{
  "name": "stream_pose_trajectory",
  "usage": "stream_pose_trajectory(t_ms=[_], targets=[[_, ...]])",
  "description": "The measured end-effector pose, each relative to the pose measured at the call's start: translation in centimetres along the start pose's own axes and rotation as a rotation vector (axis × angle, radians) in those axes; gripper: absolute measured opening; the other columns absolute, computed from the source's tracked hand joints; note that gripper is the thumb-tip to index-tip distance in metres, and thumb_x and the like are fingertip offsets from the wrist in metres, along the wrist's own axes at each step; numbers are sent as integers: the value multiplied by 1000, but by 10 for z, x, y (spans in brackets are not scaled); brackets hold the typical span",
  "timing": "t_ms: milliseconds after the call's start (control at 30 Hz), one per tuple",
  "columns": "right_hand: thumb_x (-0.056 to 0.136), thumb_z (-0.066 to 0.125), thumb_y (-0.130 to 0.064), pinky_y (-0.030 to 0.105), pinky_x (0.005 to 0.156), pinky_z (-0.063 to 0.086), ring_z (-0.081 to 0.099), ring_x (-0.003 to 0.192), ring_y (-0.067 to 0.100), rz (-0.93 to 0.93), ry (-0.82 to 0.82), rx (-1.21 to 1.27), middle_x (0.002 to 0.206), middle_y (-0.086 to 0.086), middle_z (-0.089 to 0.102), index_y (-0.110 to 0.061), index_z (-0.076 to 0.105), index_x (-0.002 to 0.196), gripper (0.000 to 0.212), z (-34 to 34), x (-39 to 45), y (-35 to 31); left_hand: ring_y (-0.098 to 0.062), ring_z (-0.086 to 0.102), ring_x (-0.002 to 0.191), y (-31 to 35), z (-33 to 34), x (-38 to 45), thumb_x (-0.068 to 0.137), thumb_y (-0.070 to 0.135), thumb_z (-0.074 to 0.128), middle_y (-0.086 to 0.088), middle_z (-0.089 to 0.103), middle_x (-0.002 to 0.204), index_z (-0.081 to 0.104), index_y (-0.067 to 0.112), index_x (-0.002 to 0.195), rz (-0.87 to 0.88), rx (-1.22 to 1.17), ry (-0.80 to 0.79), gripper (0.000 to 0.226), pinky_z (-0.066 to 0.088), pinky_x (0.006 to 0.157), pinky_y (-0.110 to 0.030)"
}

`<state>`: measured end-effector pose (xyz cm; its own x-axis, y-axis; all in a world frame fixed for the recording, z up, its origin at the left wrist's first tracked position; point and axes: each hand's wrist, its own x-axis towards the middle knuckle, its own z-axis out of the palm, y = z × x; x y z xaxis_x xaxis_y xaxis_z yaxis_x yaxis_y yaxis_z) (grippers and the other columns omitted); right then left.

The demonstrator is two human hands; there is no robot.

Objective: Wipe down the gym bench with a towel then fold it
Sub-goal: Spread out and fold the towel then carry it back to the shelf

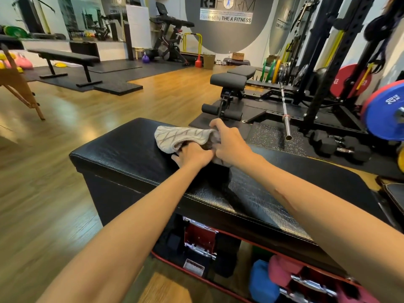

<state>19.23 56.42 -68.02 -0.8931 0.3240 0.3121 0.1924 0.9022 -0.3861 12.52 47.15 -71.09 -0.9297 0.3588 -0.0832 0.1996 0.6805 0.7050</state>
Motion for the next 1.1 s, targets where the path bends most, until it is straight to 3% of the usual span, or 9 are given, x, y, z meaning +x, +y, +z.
stream_pose_trajectory(t_ms=[167, 300, 400, 533, 600, 700, 833, 933, 1100], targets=[[82, 62, -6, 34, 64, 38, 57, 95, 36, 62, -5, -315, 91, 10, 56, -9, 51, 89, 13, 7, -7, 0, -35, 53, 118, -9, -11, -2, 86, 22, 58, -15, 58, 127, 62, 8, 114, 6, -170, 246, 32, 43, 94, -38], [84, 61, -16, 32, 66, 37, 62, 96, 37, 110, 49, -420, 99, 12, 66, -12, 64, 99, 16, 5, -10, 18, -39, 60, 103, -29, -46, 4, 82, 11, 56, -18, 66, 105, 69, 7, 98, 126, -97, 496, 21, 47, 79, -38], [86, 61, -16, 34, 63, 36, 63, 87, 38, 159, 97, -492, 95, 14, 64, -9, 62, 97, 13, -10, -14, 43, -37, 59, 107, -51, -72, 36, 88, 19, 56, -18, 59, 121, 67, 11, 112, -155, -291, 531, 28, 50, 87, -40], [83, 50, 1, 32, 64, 32, 44, 78, 32, 335, 186, -64, 90, 17, 52, -6, 46, 89, 10, -14, -12, 50, -30, 55, 95, -35, -80, 46, 96, 11, 53, -13, 47, 114, 50, 5, 111, -374, -1207, 339, 16, 60, 70, -47], [77, 45, -1, 37, 70, 45, 55, 88, 34, 510, 210, 335, 99, 16, 54, -1, 51, 96, 20, -16, 1, 47, -31, 53, 99, -20, -76, 42, 99, 15, 46, -13, 49, 116, 48, 8, 112, -335, -1391, 249, 15, 60, 73, -48], [80, 41, -7, 52, 82, 56, 64, 101, 40, 582, 208, 532, 117, 19, 59, -7, 54, 115, 38, -30, 13, 46, -34, 55, 112, -8, -80, 49, 98, 30, 42, -16, 58, 125, 59, 8, 114, -145, -779, 338, 31, 51, 92, -44], [78, 42, 7, 48, 117, 28, 36, 137, 36, 179, 328, 196, 137, 17, 52, -9, 53, 133, 58, -64, 7, 50, -32, 19, 146, -3, -101, 52, 97, 15, 39, -19, 28, 155, 49, 7, 137, 498, -48, 608, 42, 23, 113, -40], [80, 46, 7, 43, 121, 7, 13, 150, 32, 51, 270, -15, 154, 15, 36, -7, 45, 143, 65, -67, -8, 68, -31, 14, 148, -20, -100, 56, 89, 1, 42, -15, 31, 155, 48, 6, 138, 727, 191, 729, 50, 34, 108, -41], [83, 48, -13, 45, 95, 40, 47, 122, 43, 313, -11, -423, 120, 22, 55, 2, 59, 117, 39, -35, -60, 85, -44, 51, 121, -83, -65, 37, 75, -5, 54, -26, 59, 122, 62, -2, 110, 703, 526, 504, 35, 54, 78, -53]])
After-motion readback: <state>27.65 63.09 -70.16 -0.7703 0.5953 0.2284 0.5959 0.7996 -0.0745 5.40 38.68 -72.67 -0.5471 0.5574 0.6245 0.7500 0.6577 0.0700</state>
